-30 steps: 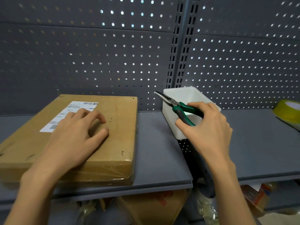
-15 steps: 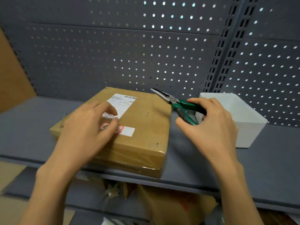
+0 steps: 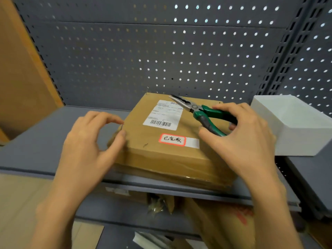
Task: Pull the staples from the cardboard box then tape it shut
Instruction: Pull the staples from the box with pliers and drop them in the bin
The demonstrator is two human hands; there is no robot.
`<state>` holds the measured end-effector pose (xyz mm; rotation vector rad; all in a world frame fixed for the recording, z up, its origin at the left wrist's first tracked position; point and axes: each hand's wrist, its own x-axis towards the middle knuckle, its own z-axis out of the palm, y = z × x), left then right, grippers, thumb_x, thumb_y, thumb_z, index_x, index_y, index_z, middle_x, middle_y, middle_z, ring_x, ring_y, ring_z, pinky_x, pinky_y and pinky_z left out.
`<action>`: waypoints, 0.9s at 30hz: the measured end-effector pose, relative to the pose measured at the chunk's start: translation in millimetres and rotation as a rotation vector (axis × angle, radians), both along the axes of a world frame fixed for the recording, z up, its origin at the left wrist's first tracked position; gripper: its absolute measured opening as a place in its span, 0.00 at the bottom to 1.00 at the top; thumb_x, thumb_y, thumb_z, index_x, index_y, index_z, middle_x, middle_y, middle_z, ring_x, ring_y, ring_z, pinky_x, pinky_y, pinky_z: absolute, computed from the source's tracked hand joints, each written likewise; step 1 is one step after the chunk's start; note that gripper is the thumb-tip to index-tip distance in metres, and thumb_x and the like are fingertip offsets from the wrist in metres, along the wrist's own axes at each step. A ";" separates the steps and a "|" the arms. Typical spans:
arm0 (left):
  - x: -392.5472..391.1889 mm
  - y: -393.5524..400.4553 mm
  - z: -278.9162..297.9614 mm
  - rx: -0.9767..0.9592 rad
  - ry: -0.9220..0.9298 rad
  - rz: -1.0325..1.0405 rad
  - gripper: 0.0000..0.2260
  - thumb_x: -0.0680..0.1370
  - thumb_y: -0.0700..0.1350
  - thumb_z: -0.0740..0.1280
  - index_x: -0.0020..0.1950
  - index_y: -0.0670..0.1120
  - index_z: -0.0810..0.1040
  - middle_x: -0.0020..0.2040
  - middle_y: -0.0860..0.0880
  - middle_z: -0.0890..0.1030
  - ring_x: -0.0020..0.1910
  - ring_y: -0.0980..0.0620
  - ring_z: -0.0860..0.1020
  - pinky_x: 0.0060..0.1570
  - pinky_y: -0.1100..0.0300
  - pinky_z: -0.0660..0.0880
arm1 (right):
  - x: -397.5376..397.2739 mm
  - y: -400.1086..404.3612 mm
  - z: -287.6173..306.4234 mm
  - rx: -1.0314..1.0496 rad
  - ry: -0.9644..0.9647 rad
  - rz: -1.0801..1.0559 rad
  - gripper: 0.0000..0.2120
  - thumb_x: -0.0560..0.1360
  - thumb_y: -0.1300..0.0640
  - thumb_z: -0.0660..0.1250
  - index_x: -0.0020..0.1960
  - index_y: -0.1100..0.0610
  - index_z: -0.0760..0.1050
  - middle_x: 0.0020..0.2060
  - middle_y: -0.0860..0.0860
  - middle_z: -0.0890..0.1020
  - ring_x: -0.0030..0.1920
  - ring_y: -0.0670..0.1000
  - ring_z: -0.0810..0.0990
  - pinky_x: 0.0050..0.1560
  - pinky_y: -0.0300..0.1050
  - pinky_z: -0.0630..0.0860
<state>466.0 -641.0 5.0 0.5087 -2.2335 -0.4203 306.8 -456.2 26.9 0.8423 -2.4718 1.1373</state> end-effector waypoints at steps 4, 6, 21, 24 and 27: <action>2.2 -14.0 -9.5 0.129 -0.029 -0.111 0.16 0.72 0.56 0.63 0.58 0.54 0.71 0.54 0.55 0.74 0.53 0.61 0.71 0.50 0.66 0.68 | 24.8 -3.6 -3.6 0.018 0.000 -0.046 0.22 0.62 0.40 0.68 0.56 0.41 0.75 0.48 0.41 0.77 0.51 0.49 0.77 0.46 0.52 0.76; 0.1 -17.8 -16.4 0.205 -0.043 -0.163 0.20 0.71 0.56 0.65 0.61 0.55 0.68 0.57 0.57 0.73 0.55 0.62 0.71 0.51 0.69 0.67 | 36.2 -5.4 -6.0 0.042 0.001 -0.071 0.22 0.63 0.39 0.68 0.56 0.40 0.75 0.49 0.40 0.77 0.52 0.48 0.77 0.46 0.48 0.74; -6.4 -20.1 -40.6 0.303 -0.004 -0.258 0.28 0.69 0.65 0.60 0.64 0.53 0.68 0.55 0.60 0.70 0.55 0.67 0.68 0.51 0.82 0.62 | 86.6 -0.3 -23.3 0.107 -0.041 -0.128 0.24 0.61 0.38 0.67 0.57 0.38 0.75 0.47 0.37 0.74 0.49 0.44 0.76 0.46 0.50 0.76; -8.1 -15.0 -44.9 0.334 0.021 -0.250 0.26 0.70 0.65 0.59 0.64 0.55 0.66 0.55 0.60 0.68 0.55 0.67 0.68 0.51 0.81 0.61 | 85.8 8.8 -23.5 0.186 0.002 -0.105 0.25 0.61 0.37 0.67 0.57 0.40 0.75 0.48 0.38 0.75 0.48 0.47 0.77 0.42 0.48 0.75; -9.2 -14.0 -46.3 0.352 0.044 -0.251 0.24 0.70 0.64 0.60 0.62 0.57 0.64 0.52 0.64 0.68 0.57 0.69 0.67 0.51 0.82 0.61 | 80.7 15.0 -25.7 0.270 0.060 -0.105 0.26 0.61 0.37 0.65 0.58 0.42 0.76 0.48 0.42 0.76 0.47 0.51 0.76 0.41 0.45 0.70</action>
